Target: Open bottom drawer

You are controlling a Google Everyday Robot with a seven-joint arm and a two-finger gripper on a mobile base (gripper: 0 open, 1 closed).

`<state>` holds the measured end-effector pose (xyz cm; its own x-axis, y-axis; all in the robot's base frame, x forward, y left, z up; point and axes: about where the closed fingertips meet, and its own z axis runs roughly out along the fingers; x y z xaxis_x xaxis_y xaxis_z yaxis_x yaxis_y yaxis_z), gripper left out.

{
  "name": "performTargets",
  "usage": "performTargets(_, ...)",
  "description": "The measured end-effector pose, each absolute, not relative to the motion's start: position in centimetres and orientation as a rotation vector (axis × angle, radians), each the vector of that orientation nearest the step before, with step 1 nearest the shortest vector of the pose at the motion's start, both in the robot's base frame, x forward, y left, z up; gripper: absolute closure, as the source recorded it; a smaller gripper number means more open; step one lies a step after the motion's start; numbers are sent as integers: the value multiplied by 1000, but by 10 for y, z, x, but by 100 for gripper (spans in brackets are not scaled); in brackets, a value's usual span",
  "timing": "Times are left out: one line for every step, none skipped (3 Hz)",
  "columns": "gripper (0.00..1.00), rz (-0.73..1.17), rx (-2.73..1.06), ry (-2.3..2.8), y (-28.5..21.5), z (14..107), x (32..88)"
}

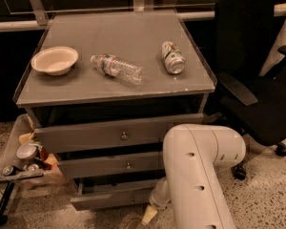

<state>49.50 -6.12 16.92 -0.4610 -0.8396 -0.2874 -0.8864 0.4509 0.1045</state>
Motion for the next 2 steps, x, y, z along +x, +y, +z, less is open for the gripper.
performTargets(0, 357, -1510, 2506, -61, 173, 495)
performTargets(0, 379, -1519, 2525, -63, 176, 481)
